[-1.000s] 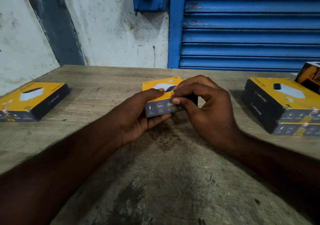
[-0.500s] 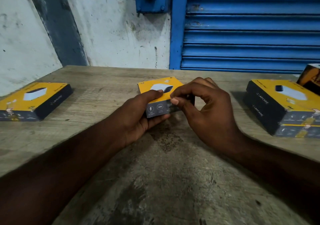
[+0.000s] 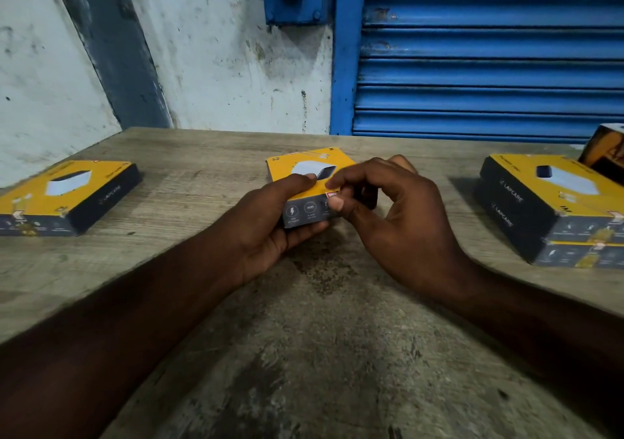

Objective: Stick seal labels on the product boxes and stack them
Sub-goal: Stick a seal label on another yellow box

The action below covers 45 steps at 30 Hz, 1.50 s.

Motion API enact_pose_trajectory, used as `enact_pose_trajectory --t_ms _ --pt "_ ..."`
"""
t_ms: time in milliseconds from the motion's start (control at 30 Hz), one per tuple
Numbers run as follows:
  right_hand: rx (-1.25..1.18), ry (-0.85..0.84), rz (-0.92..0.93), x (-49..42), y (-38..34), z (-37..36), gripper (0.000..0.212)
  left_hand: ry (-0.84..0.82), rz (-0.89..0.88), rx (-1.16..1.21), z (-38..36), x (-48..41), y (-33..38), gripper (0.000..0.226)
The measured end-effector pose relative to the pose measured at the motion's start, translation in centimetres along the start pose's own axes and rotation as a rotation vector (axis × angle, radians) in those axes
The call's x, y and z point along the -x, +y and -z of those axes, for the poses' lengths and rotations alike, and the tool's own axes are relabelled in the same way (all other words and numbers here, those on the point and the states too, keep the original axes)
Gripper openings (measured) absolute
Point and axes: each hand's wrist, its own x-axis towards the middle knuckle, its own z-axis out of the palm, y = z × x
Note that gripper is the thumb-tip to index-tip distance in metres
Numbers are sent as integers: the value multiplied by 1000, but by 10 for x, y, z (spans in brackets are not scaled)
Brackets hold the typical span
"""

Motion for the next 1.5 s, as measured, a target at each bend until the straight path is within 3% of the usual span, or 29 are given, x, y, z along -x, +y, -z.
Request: enact_pose_trajectory --t_ms 333,533,733,1033,1200,1500 --pt "-114 25 -82 1 -1 1 14 2 -1 -8 1 -1 1 22" --pt "-235 2 -262 -4 5 1 6 7 9 10 -1 2 1 19" --pt "-420 -110 -431 -6 3 3 24 1 11 21 -2 3 -1 17" --pt "-325 -140 -364 -7 9 1 9 -4 -5 -9 -2 4 0 12" --pt "-226 -111 -304 -7 13 -1 17 -13 -4 -23 -2 5 0 16" --pt "-333 -133 -306 -8 14 0 12 -23 -1 -32 -1 5 -1 18"
